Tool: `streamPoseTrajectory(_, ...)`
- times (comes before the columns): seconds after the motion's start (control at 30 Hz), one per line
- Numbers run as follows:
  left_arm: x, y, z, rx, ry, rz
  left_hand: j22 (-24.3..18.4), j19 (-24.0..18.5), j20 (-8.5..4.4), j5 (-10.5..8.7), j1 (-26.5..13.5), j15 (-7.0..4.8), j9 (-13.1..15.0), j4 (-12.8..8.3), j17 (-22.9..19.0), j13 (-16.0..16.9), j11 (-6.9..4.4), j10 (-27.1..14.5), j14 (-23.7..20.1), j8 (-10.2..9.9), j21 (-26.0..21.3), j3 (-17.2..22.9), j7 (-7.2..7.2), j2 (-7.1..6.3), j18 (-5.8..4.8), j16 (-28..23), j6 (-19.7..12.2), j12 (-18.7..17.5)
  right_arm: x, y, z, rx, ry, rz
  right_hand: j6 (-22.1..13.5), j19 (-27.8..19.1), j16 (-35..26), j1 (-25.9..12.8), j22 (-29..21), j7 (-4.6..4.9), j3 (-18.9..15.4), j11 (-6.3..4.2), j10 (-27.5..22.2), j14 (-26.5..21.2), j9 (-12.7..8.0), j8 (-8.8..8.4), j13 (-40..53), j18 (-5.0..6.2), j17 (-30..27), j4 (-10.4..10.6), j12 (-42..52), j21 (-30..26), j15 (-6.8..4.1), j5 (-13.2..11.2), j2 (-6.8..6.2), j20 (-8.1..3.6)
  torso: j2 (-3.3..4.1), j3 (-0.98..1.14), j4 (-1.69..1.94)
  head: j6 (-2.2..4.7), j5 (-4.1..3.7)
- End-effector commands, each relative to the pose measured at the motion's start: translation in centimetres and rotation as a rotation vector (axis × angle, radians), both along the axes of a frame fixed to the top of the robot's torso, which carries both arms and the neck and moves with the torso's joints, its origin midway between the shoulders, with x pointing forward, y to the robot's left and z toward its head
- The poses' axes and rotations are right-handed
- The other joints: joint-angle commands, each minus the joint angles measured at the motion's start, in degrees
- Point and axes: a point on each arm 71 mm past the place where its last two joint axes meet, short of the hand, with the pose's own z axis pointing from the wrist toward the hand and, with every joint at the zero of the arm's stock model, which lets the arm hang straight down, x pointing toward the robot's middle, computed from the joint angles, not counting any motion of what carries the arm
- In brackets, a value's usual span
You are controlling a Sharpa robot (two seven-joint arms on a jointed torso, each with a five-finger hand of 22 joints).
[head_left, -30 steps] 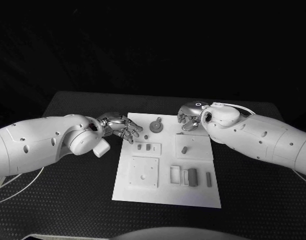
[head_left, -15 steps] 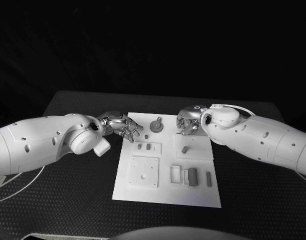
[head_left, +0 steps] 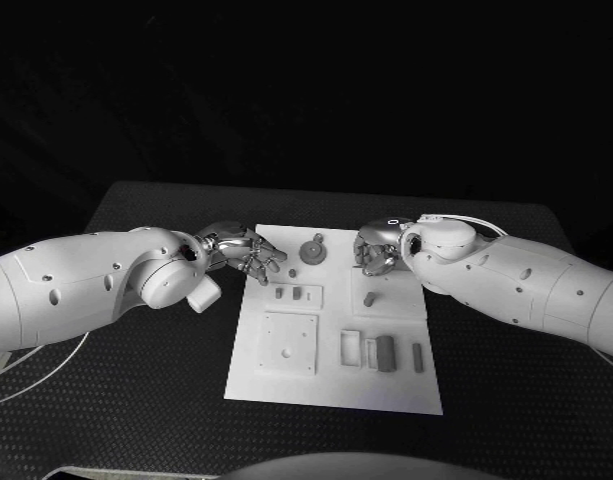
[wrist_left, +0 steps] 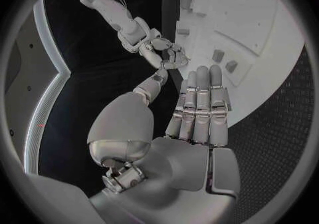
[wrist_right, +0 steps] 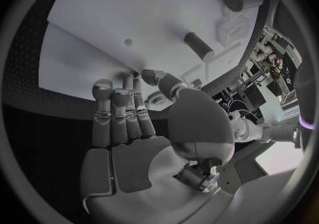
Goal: Assemble the parts on the task board
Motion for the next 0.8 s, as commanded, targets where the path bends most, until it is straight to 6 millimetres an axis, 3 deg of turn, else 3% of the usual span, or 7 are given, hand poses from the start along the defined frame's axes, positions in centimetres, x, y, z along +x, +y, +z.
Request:
streamPoseTrajectory(0.03, 0.02, -0.25, 0.14, -0.007, -0.013, -0.010, 0.10, 0.02, -0.11, -0.16, 0.29, 0.17, -0.05, -0.06, 0.06, -0.08, 0.23, 0.14, 0.40, 0.26, 0.21, 0.31, 0.22, -0.37, -0.45, -0.26, 0.38, -0.07, -0.08, 0.20, -0.01, 0.003, -0.016, 0.017, 0.35, -0.28, 0.35, 0.20, 0.91, 0.23, 0.00, 1.20, 3.82, -0.21, 0.13, 0.39, 0.18, 4.00, -0.10, -0.25, -0.09, -0.16, -0.39, 0.23, 0.70, -0.07, 0.01, 0.01, 0.00, -0.09, 0.05)
streamPoseTrajectory(0.8, -0.04, -0.41, 0.12, -0.006, -0.008, -0.023, 0.12, 0.04, -0.13, -0.16, 0.29, 0.16, -0.07, 0.01, 0.10, -0.09, 0.26, 0.10, 0.46, 0.23, 0.21, 0.39, 0.25, -0.36, -0.46, -0.30, 0.35, -0.10, 0.51, 0.15, 0.04, 0.008, -0.073, 0.002, 1.64, 0.26, 0.32, 0.81, 0.87, 0.20, 0.33, 0.67, 5.56, 0.34, 0.62, 1.41, 1.18, 4.00, -0.55, -1.04, 0.10, -0.10, -0.90, 0.29, 2.45, -0.33, 0.01, 0.01, -0.01, -0.20, 0.22)
